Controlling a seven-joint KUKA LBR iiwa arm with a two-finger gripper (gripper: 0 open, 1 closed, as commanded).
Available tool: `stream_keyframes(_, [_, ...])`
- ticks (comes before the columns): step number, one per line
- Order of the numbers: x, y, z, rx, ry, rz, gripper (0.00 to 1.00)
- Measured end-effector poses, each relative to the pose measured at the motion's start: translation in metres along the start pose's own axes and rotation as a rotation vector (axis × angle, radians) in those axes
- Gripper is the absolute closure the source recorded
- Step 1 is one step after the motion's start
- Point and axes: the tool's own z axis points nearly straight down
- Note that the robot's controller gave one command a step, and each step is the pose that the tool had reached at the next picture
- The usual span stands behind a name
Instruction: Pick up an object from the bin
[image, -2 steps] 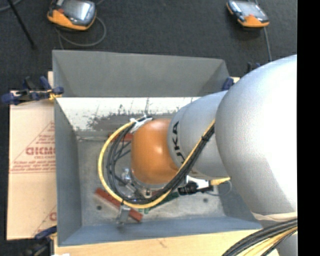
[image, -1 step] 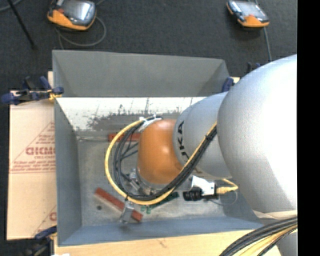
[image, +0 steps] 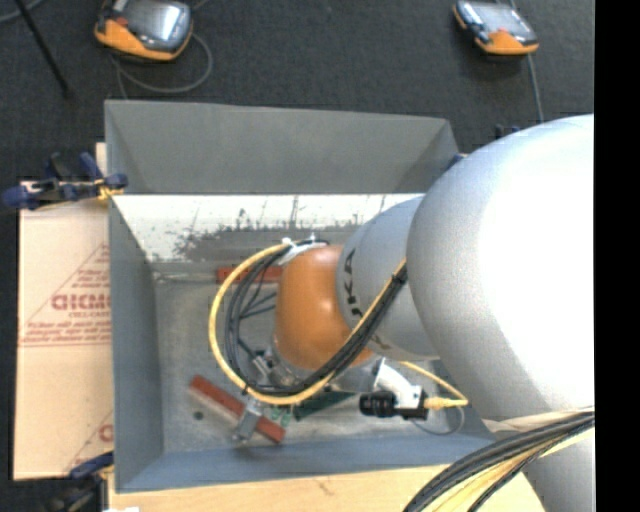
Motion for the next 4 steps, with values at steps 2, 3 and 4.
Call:
stream_keyframes(2, [0.011,0.007,0.001,0.002,0.004,0.039,1.00])
stream_keyframes(3, [0.009,0.008,-0.113,-0.005,-0.006,0.034,1.00])
stream_keyframes(4, [0.007,0.008,-0.119,-0.001,-0.002,0.030,1.00])
